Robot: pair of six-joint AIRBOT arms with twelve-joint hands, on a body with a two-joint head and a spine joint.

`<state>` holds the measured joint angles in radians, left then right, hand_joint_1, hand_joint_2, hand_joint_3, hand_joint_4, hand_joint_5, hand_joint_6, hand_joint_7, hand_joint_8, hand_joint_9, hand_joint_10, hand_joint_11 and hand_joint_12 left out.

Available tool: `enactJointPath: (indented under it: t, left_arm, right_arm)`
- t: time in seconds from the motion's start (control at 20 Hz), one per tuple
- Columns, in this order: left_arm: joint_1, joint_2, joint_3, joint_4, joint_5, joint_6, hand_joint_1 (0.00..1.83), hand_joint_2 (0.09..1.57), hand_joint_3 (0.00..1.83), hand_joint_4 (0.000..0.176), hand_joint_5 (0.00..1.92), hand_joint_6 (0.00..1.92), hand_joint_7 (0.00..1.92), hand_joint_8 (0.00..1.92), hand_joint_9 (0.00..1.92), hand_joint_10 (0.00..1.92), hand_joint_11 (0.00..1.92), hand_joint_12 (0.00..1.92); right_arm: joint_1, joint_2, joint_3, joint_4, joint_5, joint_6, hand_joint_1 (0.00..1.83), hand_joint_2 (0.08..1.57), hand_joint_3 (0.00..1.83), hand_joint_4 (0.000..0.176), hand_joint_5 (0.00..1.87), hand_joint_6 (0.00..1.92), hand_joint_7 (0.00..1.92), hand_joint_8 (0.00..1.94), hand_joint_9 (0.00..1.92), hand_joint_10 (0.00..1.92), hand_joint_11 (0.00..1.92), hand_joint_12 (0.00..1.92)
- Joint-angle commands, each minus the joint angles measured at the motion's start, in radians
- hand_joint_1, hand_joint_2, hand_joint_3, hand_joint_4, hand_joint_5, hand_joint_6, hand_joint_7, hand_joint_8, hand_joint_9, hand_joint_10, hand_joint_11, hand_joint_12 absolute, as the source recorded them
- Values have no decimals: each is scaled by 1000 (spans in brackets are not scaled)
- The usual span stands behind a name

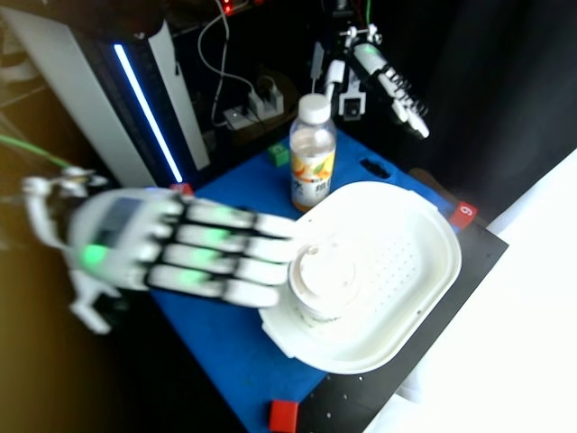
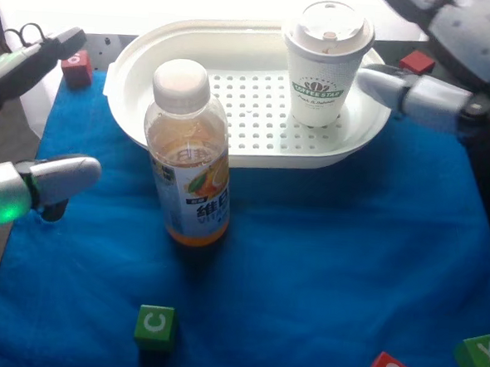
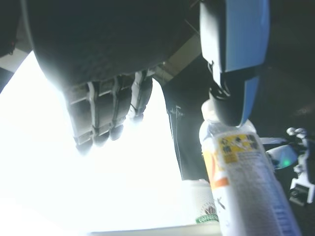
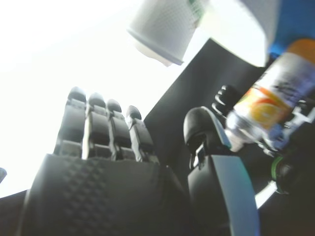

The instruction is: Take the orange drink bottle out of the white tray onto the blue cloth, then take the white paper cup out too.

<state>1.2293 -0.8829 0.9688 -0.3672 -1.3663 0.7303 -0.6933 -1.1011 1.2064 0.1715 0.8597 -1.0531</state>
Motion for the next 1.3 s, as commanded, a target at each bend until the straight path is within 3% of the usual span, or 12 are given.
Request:
enactJointPath:
  t: [0.0, 0.15, 0.2, 0.4, 0.6, 0.8, 0.85, 0.9, 0.95, 1.0, 1.1, 1.25]
  left_arm:
    - [-1, 1, -1, -13, -145, -5, 739, 1111, 10, 145, 65, 19, 0, 0, 0, 0, 0, 0]
    - [8, 1, -1, -27, -161, -5, 726, 1118, 9, 160, 32, 3, 0, 0, 0, 0, 13, 7]
    - [10, 1, -1, -31, -163, -5, 740, 1104, 2, 147, 29, 1, 0, 0, 0, 0, 0, 0]
    - [11, 2, 1, -34, -167, -5, 757, 1102, 0, 150, 30, 2, 0, 0, 0, 0, 0, 0]
    - [12, 1, 4, -33, -168, -5, 797, 1108, 3, 131, 28, 5, 0, 0, 0, 0, 0, 0]
    - [12, 1, 3, -33, -162, -5, 787, 1093, 0, 142, 57, 15, 0, 0, 0, 0, 0, 0]
    - [12, 0, 3, -33, -161, -5, 788, 1096, 0, 145, 49, 11, 0, 0, 0, 0, 1, 0]
    - [12, -2, 3, -33, -162, -5, 788, 1096, 0, 145, 49, 11, 0, 0, 0, 0, 1, 0]
    - [12, -3, 3, -34, -163, -5, 810, 1106, 3, 146, 47, 9, 0, 0, 0, 0, 1, 1]
    - [12, -3, 3, -34, -163, -5, 815, 1112, 5, 141, 44, 8, 0, 0, 0, 0, 0, 0]
    - [13, -3, 3, -34, -164, -5, 814, 1126, 11, 131, 43, 7, 0, 0, 0, 0, 0, 0]
    - [16, -4, 2, -37, -166, -5, 795, 1129, 9, 123, 36, 3, 0, 0, 0, 0, 0, 0]
  right_arm:
    - [32, -18, 25, 0, 54, -7, 473, 1276, 0, 94, 0, 0, 0, 0, 0, 0, 0, 0]
    - [83, -97, 104, -1, -19, -7, 434, 1230, 0, 76, 0, 0, 0, 0, 0, 0, 0, 0]
    - [99, -122, 133, -1, -46, -7, 368, 1214, 0, 64, 0, 0, 0, 0, 0, 0, 0, 0]
    - [128, -189, 204, 3, -116, -7, 464, 1188, 0, 73, 0, 0, 0, 0, 0, 0, 0, 0]
    - [133, -243, 268, 33, -174, -7, 486, 1152, 0, 58, 0, 0, 0, 0, 0, 0, 0, 0]
    - [133, -257, 296, 46, -210, -7, 610, 1146, 0, 9, 12, 5, 0, 0, 23, 10, 50, 25]
    - [133, -257, 296, 46, -210, -7, 628, 1184, 0, 0, 147, 14, 127, 7, 107, 66, 1, 663]
    - [133, -257, 296, 46, -210, -7, 628, 1184, 0, 0, 147, 14, 127, 7, 107, 66, 1, 663]
    - [133, -257, 295, 46, -210, -7, 762, 1195, 4, 4, 225, 255, 254, 18, 157, 351, 0, 1293]
    - [133, -257, 295, 46, -210, -7, 799, 1195, 1, 10, 132, 524, 267, 13, 101, 617, 0, 1499]
    - [133, -257, 291, 46, -210, -7, 884, 1201, 1, 8, 12, 925, 317, 27, 112, 876, 0, 1688]
    - [133, -257, 283, 46, -208, -7, 864, 1235, 0, 0, 0, 1083, 324, 254, 145, 1197, 49, 1846]
